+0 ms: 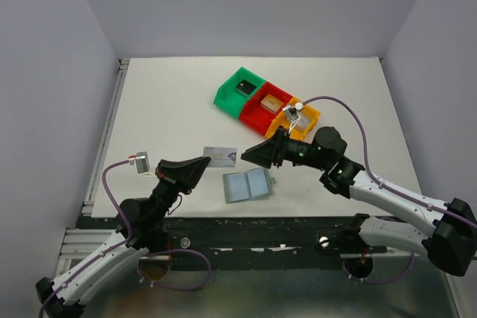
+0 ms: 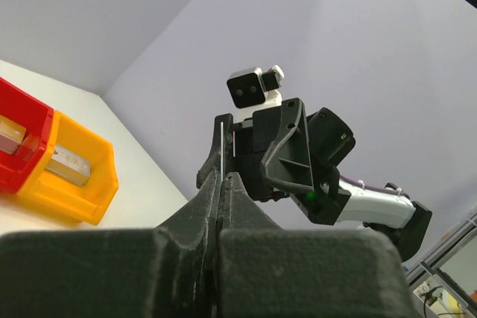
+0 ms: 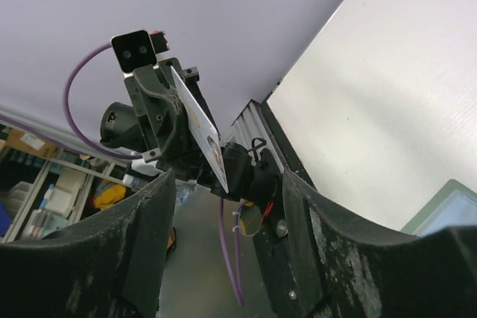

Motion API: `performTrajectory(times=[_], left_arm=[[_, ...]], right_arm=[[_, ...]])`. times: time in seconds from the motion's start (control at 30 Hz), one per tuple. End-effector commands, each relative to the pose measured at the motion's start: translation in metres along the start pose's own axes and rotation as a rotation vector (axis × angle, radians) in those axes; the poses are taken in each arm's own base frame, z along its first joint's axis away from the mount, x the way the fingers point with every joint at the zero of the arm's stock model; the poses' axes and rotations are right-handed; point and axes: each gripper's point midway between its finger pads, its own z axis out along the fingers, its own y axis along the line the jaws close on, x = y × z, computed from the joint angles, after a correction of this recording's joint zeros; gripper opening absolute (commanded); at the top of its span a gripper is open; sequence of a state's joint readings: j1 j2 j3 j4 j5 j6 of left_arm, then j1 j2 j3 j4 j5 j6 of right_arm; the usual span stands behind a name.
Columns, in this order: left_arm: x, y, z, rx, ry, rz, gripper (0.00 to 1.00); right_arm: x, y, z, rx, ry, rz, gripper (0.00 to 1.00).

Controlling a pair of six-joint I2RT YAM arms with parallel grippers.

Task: Take the credit cards out of the card holder
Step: Remove the credit card from the card holder.

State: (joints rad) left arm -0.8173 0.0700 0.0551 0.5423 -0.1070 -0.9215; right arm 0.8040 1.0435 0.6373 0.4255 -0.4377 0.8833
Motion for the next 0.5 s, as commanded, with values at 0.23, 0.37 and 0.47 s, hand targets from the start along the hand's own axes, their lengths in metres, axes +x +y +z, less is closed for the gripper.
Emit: performTrajectory(times=[0.23,0.37,0.47], left_arm=[[0.001,0.005,0.001,-0.010,-0.015,-0.028,0.00],[0.002,0.006,0.002,-0.010,-0.013,-0.036,0.00],[0.001,0.005,0.002,-0.009,-0.014,-0.036,0.00]], right_arm=[[-0.007,0.029,0.020,-0.156,0.046,0.016,0.49],[-0.004,0.031,0.023,-0.182,0.075,0.030,0.45],[-0.001,0.031,0.026,-0.190,0.094,0.037,0.42]])
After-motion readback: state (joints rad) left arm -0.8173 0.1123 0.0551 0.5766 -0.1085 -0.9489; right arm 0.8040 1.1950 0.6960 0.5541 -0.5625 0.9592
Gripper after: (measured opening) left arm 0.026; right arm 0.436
